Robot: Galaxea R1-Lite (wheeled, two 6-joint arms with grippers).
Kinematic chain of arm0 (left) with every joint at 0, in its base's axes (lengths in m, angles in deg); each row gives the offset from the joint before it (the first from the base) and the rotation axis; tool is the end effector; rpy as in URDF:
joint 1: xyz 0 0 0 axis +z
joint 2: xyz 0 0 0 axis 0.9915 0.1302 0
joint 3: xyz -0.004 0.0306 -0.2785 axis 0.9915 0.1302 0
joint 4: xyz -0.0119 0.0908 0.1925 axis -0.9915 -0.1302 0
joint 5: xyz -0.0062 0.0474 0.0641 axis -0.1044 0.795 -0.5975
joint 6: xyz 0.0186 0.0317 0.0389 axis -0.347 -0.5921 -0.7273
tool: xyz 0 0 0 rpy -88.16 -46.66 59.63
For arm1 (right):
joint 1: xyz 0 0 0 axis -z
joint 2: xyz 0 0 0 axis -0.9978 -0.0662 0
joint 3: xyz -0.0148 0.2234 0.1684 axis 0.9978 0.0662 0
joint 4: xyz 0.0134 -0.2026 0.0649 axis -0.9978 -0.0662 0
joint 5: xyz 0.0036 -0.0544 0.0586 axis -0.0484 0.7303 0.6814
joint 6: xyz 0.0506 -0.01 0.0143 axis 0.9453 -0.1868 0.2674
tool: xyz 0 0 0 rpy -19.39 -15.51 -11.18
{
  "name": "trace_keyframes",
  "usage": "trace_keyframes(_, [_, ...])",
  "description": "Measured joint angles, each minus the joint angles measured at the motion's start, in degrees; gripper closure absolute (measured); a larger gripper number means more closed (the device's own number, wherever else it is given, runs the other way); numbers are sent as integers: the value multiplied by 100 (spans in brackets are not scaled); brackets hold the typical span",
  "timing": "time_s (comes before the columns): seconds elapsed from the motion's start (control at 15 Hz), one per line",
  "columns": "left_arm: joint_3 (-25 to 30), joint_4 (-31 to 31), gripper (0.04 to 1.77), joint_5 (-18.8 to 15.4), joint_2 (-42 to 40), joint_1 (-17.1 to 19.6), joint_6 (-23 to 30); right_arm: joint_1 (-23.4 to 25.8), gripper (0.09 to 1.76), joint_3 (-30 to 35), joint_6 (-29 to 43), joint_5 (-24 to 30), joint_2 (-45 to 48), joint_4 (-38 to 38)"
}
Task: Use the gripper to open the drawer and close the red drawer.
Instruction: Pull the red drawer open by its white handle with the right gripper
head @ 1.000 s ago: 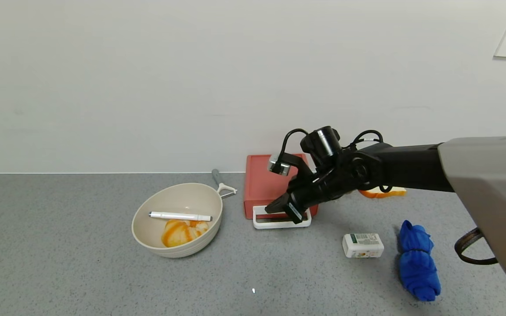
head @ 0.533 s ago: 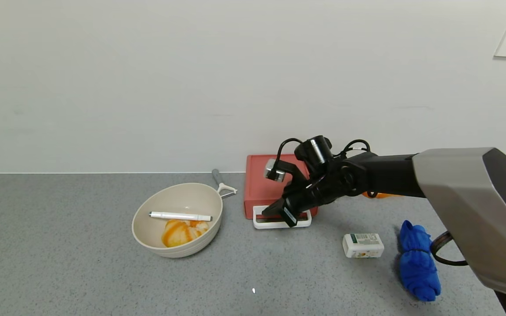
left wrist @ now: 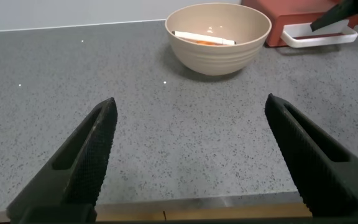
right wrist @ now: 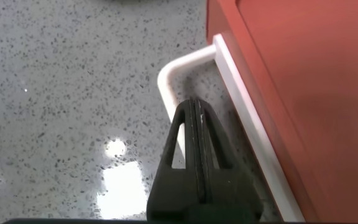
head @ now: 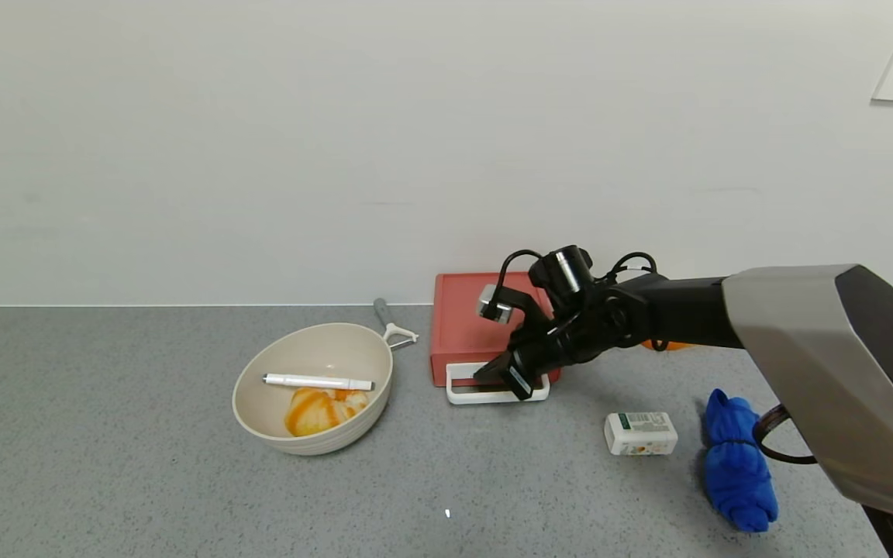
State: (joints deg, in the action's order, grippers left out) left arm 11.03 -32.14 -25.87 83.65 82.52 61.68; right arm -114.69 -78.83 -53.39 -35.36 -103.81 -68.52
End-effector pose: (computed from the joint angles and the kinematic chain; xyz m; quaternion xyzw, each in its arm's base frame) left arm 0.0526 -0.0008 0.0752 0.0060 0.0011 -0.0084 0.9999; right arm 0.4382 0.2711 0.0598 -0.1737 0.2694 0.5520 0.7698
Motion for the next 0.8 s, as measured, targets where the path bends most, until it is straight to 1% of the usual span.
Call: trace_keyframes(0.8, [0, -2, 9, 0, 0, 0, -2, 195, 173, 9, 11, -50, -146, -17])
